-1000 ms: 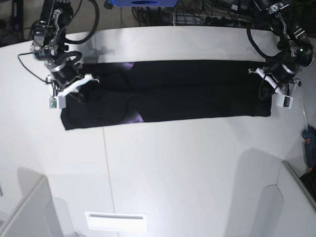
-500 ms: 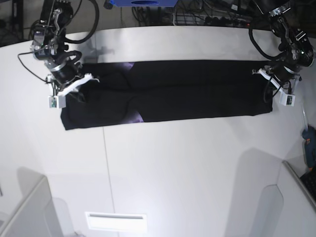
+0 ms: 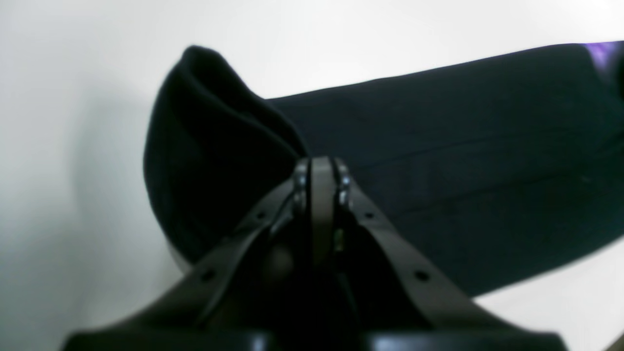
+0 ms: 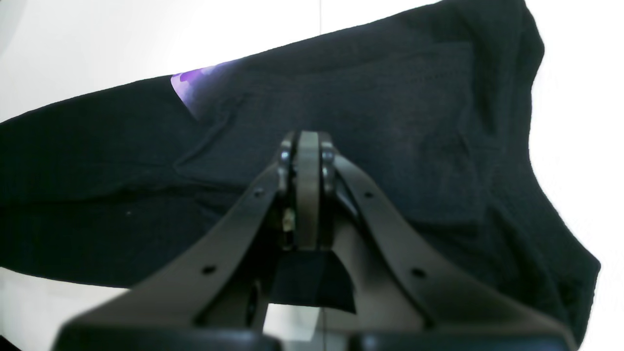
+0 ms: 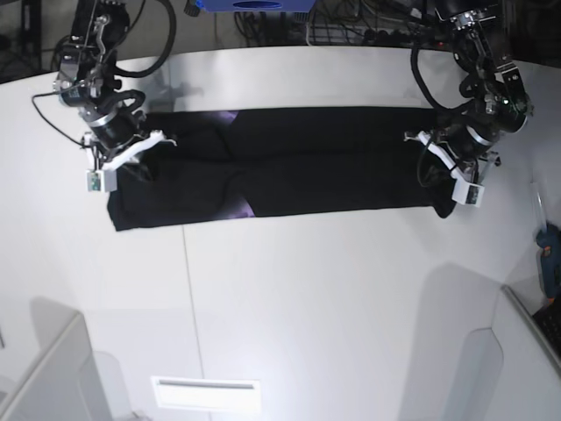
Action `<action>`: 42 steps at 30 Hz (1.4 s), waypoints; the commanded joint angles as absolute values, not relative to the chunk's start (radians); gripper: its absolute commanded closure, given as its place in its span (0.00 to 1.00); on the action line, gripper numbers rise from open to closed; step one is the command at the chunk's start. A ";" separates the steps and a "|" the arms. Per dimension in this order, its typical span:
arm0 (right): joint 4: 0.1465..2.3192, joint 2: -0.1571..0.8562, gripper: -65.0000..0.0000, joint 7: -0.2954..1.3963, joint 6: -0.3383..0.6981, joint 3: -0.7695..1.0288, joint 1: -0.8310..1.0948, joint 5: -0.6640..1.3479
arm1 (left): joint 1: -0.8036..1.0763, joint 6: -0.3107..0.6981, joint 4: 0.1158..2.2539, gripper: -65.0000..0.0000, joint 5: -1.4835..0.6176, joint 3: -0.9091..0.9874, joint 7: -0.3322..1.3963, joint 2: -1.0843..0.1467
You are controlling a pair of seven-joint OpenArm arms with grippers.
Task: Fold the T-shirt properly
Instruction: 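Fold the strip end with the left gripper toward the right gripper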
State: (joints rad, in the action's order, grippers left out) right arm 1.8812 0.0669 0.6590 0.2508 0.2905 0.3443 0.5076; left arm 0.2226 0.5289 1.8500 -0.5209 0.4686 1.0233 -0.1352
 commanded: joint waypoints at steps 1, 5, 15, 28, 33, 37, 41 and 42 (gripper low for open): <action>1.902 0.074 1.00 0.638 0.257 0.294 0.338 0.518 | 0.216 0.522 1.873 1.00 -0.533 0.453 1.006 -0.133; 1.902 0.074 1.00 0.638 0.257 0.297 0.338 0.518 | 0.214 0.490 1.873 1.00 -0.533 0.357 1.006 -0.119; 1.902 0.074 1.00 0.638 0.257 0.298 0.332 0.518 | 0.189 0.452 1.873 1.00 -0.533 0.213 1.006 -0.056; 1.902 0.074 1.00 0.638 0.257 0.300 0.332 0.518 | 0.151 0.372 1.867 1.00 -0.533 0.048 1.004 -0.027; 1.902 0.074 1.00 0.638 0.257 0.300 0.332 0.518 | 0.127 0.325 1.851 1.00 -0.533 0.005 1.004 0.001; 1.902 0.074 1.00 0.638 0.257 0.300 0.332 0.518 | 0.108 0.323 1.831 1.00 -0.533 -0.031 1.004 0.007; 1.902 0.074 1.00 0.638 0.257 0.300 0.332 0.518 | 0.094 0.321 1.788 1.00 -0.533 -0.059 1.004 0.021; 1.902 0.074 1.00 0.636 0.257 0.302 0.332 0.518 | 0.093 0.321 1.774 1.00 -0.533 -0.058 1.004 0.025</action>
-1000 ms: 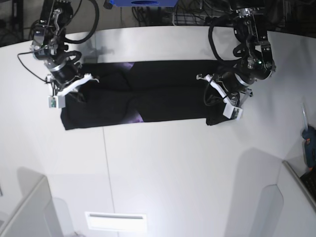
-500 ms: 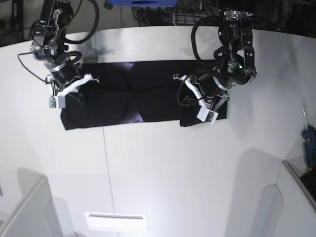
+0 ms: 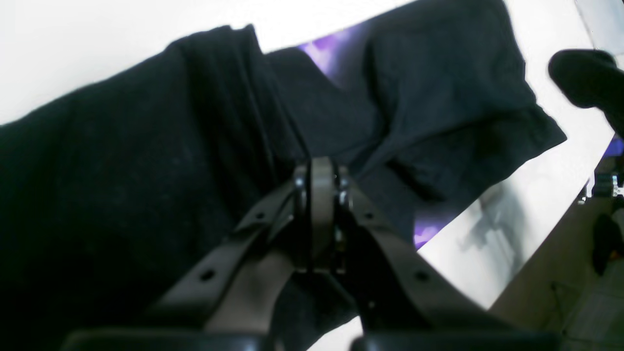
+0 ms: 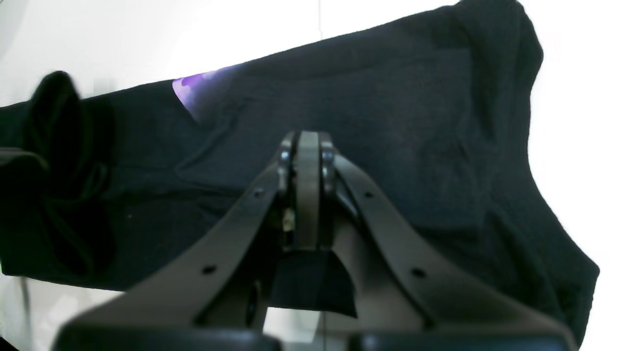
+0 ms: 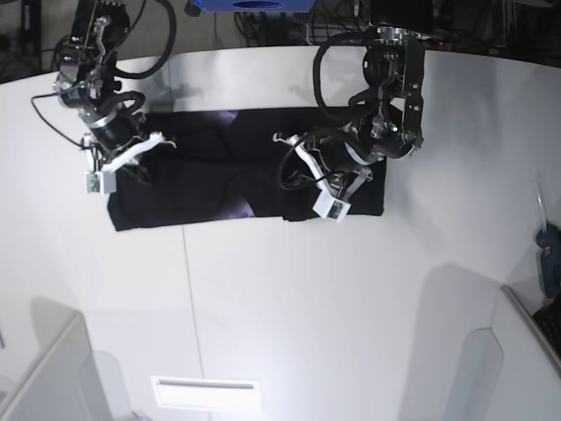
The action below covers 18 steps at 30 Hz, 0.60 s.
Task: Fold the T-shirt properly
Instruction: 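Fold the strip end with the left gripper toward the right gripper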
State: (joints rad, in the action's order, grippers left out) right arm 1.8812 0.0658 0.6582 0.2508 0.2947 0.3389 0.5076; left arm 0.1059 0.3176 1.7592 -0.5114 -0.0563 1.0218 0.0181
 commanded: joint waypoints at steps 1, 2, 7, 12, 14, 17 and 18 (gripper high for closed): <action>1.902 0.074 1.00 0.636 0.257 0.302 0.332 0.518 | 0.090 0.321 1.764 1.00 -0.533 -0.058 1.004 0.027; 1.902 0.074 1.00 0.636 0.257 0.302 0.332 0.518 | 0.088 0.321 1.758 1.00 -0.533 -0.058 1.004 0.028; 1.902 0.074 1.00 0.636 0.257 0.302 0.332 0.518 | 0.084 0.321 1.751 1.00 -0.533 -0.058 1.004 0.047; 1.902 0.074 1.00 0.636 0.257 0.302 0.332 0.518 | 0.056 0.321 1.727 1.00 -0.533 -0.076 1.004 0.062; 1.902 0.074 1.00 0.636 0.257 0.302 0.332 0.518 | 0.042 0.321 1.705 1.00 -0.533 -0.087 1.004 0.067; 1.902 0.074 1.00 0.636 0.255 0.302 0.332 0.518 | 0.038 0.321 1.682 1.00 -0.533 -0.094 1.004 0.071; 1.902 0.074 1.00 0.636 0.255 0.302 0.332 0.518 | 0.038 0.321 1.678 1.00 -0.533 -0.101 1.004 0.071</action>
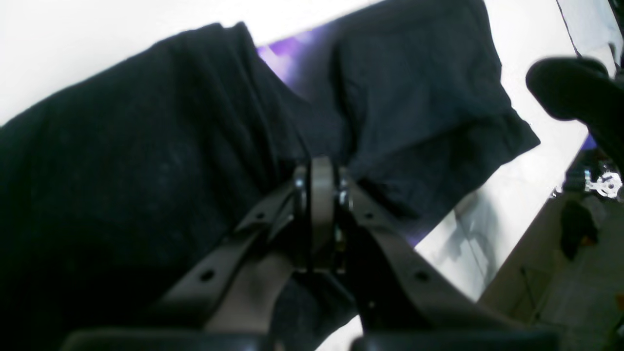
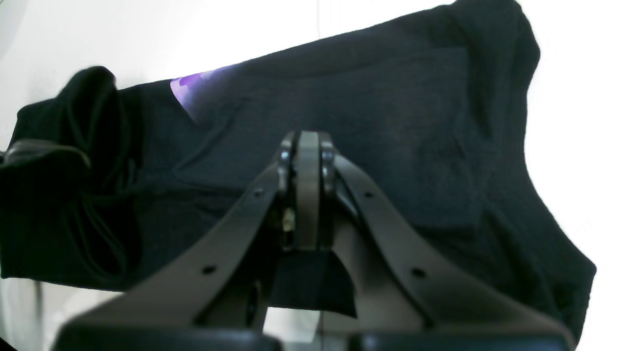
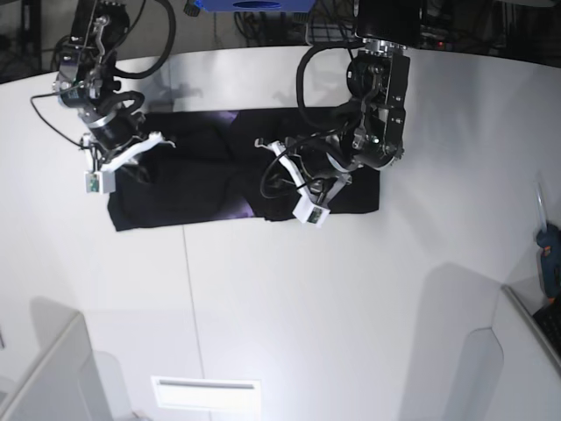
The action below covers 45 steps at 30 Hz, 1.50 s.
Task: Fold the T-shirt properly
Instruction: 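Fold the strip end with the left gripper toward the right gripper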
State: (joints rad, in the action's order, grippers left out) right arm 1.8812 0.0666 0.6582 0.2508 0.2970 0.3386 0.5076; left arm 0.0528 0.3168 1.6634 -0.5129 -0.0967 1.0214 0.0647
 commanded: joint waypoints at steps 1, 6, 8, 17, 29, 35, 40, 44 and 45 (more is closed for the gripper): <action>1.902 0.074 1.00 0.636 0.255 0.302 0.332 0.518 | 0.036 0.321 1.676 1.00 -0.533 -0.107 1.004 0.071; 1.902 0.074 1.00 0.636 0.255 0.302 0.329 0.518 | 0.036 0.321 1.676 1.00 -0.533 -0.116 1.004 0.071; 1.902 0.074 1.00 0.638 0.255 0.302 0.321 0.518 | 0.033 0.321 1.676 1.00 -0.533 -0.116 1.003 0.071; 1.902 0.074 1.00 0.639 0.255 0.302 0.318 0.518 | 0.022 0.321 1.655 1.00 -0.533 -0.116 1.004 0.071; 1.902 0.074 1.00 0.639 0.254 0.302 0.318 0.518 | 0.031 0.321 1.653 1.00 -0.533 -0.117 1.004 0.071; 1.902 0.074 1.00 0.639 0.254 0.302 0.318 0.518 | 0.035 0.321 1.653 1.00 -0.533 -0.117 1.004 0.071; 1.902 0.074 1.00 0.639 0.254 0.302 0.318 0.518 | 0.028 0.321 1.618 1.00 -0.533 -0.117 1.004 0.071; 1.902 0.074 1.00 0.639 0.252 0.302 0.318 0.518 | 0.025 0.321 1.590 1.00 -0.533 -0.117 1.004 0.071; 1.902 0.074 1.00 0.639 0.252 0.302 0.318 0.518 | 0.025 0.321 1.590 1.00 -0.533 -0.117 1.004 0.071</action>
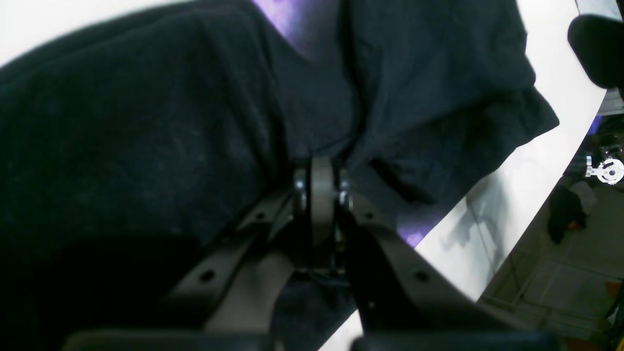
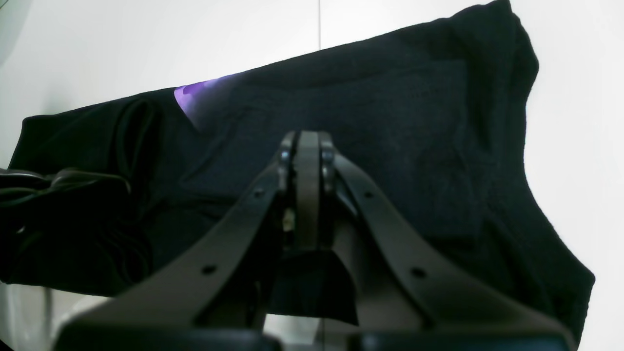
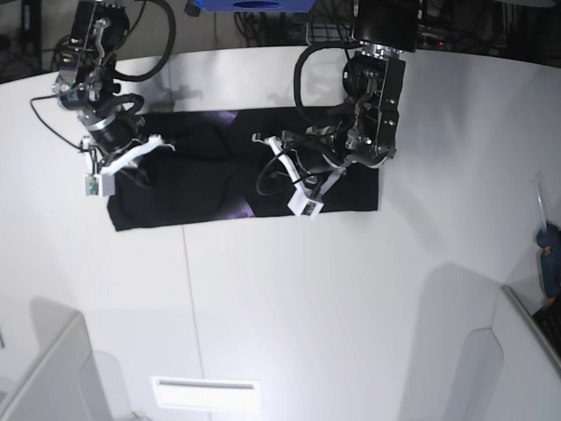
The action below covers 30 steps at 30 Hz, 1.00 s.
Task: Fold the T-shirt properly
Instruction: 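Fold the strip end with the left gripper toward the right gripper, then release the folded end and raise both grippers away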
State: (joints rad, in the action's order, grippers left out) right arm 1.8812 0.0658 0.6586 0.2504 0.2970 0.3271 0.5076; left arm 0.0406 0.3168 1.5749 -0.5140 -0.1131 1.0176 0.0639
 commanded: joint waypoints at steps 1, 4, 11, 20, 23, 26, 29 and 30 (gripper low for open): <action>1.902 0.074 1.00 0.639 0.252 0.302 0.318 0.518 | 0.025 0.321 1.592 1.00 -0.533 -0.117 1.004 0.071; 1.902 0.074 1.00 0.639 0.252 0.302 0.318 0.518 | 0.024 0.321 1.593 1.00 -0.533 -0.116 1.004 0.071; 1.902 0.074 1.00 0.639 0.252 0.302 0.318 0.518 | 0.022 0.321 1.596 0.96 -0.533 -0.116 1.004 0.071; 1.899 0.074 1.00 0.641 0.252 0.302 0.318 0.518 | 0.036 0.326 1.687 0.18 -0.535 -0.117 1.004 0.071; 1.899 0.074 1.00 0.642 0.252 0.302 0.302 0.519 | 0.054 0.326 1.778 0.13 -0.535 -0.116 1.004 0.070; 1.897 0.074 0.95 0.674 0.252 0.321 0.277 0.522 | 0.090 0.326 1.870 0.14 -0.533 -0.102 1.004 0.050; 1.877 0.074 0.58 0.785 0.254 0.415 0.223 0.610 | 0.147 0.326 1.928 0.30 -0.533 -0.047 1.004 -0.028; 1.863 0.079 0.47 0.825 0.254 0.456 0.202 0.653 | 0.168 0.326 1.939 0.42 -0.533 -0.018 1.004 -0.045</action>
